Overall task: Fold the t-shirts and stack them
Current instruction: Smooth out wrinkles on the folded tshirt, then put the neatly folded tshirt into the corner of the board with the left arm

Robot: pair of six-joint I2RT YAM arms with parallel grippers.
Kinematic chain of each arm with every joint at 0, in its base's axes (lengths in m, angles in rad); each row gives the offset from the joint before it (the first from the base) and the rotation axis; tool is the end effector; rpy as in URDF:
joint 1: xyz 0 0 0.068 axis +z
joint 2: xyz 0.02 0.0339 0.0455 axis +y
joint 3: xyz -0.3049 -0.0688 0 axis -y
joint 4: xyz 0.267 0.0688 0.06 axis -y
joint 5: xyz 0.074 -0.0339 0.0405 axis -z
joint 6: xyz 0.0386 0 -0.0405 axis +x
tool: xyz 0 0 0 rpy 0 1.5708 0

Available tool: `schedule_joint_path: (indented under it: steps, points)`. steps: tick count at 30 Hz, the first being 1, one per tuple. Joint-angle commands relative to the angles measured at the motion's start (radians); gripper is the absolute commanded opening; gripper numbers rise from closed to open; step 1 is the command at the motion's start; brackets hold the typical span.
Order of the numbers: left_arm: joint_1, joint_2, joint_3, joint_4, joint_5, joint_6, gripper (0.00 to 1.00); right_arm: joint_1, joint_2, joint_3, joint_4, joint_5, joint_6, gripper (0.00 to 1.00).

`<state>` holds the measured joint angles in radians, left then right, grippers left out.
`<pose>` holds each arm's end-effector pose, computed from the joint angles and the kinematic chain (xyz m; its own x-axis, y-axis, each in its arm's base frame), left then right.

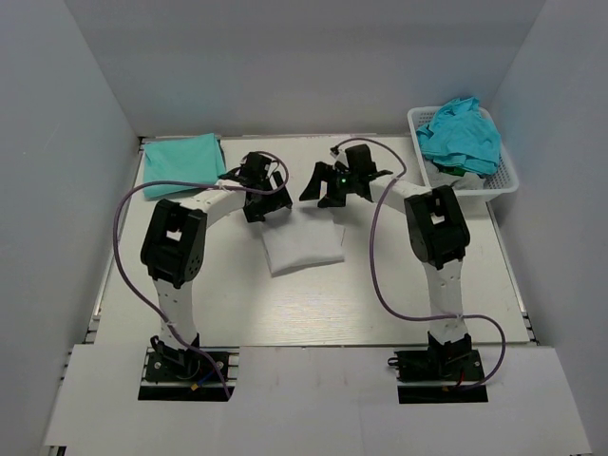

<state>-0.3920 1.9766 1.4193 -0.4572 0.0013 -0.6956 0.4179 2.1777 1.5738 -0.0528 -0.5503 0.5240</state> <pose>0.4234 -0.1751 0.2077 -0.8477 -0.3430 -0.4047 -0.2092 0.9171 -0.3392 0.4784 0.2345 0.1965 -0.8456 0.0911 -0.5260 -0.3481 0.6529 0.6727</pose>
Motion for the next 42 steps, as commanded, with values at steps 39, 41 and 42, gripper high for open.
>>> schedule_joint_path:
  steps: [39, 41, 42]
  points:
    - [-0.041, -0.144, -0.295, -0.005, 0.101, 0.054, 0.83, -0.042, -0.676, -0.725, 0.214, 0.194, -0.032, 0.90]
    - [-0.051, -0.101, -0.284, -0.005, 0.076, 0.045, 0.72, -0.042, -0.702, -0.738, 0.202, 0.207, -0.032, 0.90]
    - [-0.051, -0.087, -0.284, -0.017, 0.066, 0.045, 0.67, -0.042, -0.710, -0.745, 0.194, 0.213, -0.032, 0.90]
